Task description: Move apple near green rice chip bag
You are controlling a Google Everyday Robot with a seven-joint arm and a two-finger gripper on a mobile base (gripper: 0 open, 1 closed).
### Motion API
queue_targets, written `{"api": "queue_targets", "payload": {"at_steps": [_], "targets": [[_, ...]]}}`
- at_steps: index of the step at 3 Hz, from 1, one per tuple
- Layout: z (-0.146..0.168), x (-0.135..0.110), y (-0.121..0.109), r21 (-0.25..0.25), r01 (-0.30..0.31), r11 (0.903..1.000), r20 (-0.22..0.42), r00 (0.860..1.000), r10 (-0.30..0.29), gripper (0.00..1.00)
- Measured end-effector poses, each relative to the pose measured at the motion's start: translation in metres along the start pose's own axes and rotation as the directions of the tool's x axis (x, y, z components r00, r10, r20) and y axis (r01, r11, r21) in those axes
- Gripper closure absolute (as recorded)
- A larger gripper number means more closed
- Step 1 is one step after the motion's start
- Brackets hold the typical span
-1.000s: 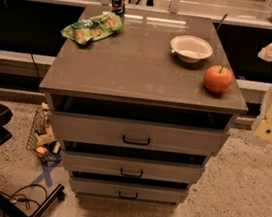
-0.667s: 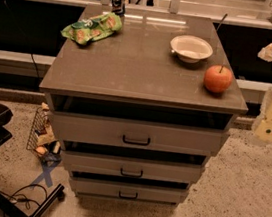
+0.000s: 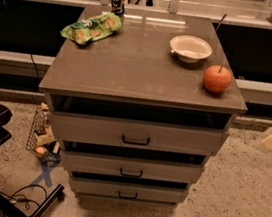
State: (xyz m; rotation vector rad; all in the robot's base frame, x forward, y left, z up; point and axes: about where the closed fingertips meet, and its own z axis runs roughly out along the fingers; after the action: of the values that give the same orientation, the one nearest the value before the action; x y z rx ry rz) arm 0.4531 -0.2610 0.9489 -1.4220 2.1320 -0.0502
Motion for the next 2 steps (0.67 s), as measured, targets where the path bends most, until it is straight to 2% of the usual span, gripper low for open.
{"api": "queue_targets", "payload": {"at_steps": [1,2], "targets": [[0.017,0.027,-0.008,0.072,-0.068,0.9950,0.176,0.983,0.055,0.00],[0.017,0.031,-0.044,0.204,-0.126,0.9708,0.372,0.927,0.042,0.00]]}}
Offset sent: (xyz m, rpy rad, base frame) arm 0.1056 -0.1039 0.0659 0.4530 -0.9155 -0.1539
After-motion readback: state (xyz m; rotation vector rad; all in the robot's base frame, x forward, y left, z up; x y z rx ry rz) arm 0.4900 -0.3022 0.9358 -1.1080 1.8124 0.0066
